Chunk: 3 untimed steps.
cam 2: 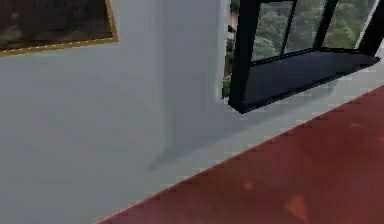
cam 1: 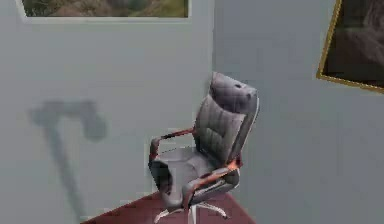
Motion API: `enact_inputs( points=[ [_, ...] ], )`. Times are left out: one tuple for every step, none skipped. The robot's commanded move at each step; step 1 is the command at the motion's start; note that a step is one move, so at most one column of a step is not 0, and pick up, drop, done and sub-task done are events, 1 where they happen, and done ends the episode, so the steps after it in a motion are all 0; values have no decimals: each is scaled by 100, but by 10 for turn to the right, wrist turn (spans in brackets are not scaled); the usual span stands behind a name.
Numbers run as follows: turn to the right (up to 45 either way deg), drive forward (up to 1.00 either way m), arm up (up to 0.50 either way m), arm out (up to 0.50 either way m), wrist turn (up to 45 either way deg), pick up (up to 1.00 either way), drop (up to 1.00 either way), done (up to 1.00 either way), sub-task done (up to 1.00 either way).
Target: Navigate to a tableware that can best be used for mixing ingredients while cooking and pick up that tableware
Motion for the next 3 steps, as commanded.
enact_inputs(
  points=[
    [450,0,0,0,0,0,0,0,0],
    [450,0,0,0,0,0,0,0,0],
    [450,0,0,0,0,0,0,0,0]
  ],
)
